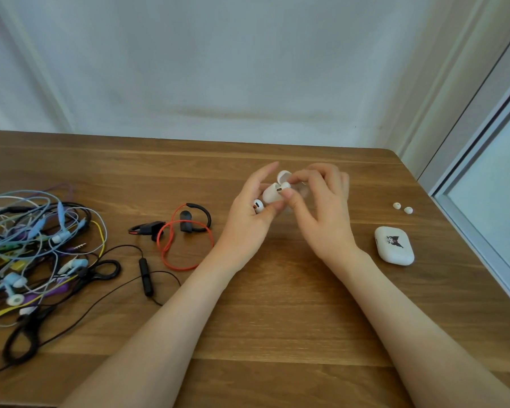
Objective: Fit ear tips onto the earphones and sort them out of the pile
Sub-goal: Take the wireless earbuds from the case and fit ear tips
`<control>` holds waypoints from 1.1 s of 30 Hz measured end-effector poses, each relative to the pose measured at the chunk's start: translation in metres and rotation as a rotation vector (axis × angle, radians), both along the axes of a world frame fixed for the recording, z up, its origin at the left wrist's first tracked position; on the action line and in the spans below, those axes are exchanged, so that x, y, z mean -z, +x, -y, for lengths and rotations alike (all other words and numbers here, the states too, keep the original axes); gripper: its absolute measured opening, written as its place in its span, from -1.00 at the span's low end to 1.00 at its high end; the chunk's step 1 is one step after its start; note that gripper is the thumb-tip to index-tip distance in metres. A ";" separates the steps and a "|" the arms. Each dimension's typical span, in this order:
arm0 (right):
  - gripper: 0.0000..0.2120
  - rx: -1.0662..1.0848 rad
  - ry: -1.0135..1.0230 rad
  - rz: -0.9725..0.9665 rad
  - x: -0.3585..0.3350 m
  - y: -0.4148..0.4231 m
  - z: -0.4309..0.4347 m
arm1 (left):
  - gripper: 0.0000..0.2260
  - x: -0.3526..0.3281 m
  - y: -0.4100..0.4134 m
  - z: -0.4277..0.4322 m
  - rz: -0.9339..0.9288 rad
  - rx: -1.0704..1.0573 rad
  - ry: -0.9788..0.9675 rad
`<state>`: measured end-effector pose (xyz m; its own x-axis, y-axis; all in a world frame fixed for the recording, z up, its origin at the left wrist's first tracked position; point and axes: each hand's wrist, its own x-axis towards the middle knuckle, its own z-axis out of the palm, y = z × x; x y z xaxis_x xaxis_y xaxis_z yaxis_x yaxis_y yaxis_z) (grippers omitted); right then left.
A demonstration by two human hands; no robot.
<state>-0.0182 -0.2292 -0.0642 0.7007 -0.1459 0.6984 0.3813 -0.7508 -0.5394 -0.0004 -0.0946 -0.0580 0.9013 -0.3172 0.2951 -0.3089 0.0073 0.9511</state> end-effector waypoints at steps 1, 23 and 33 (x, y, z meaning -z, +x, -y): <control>-0.75 -0.010 0.003 0.000 0.000 0.000 0.000 | -0.53 0.000 0.000 0.000 -0.022 -0.012 -0.009; -0.89 -0.107 0.326 -0.066 -0.012 -0.009 0.001 | -0.74 -0.001 0.005 -0.004 -0.142 -0.045 -0.176; -0.87 -0.161 0.528 -0.154 -0.014 -0.009 -0.001 | -0.74 0.001 0.005 -0.004 -0.114 -0.042 -0.170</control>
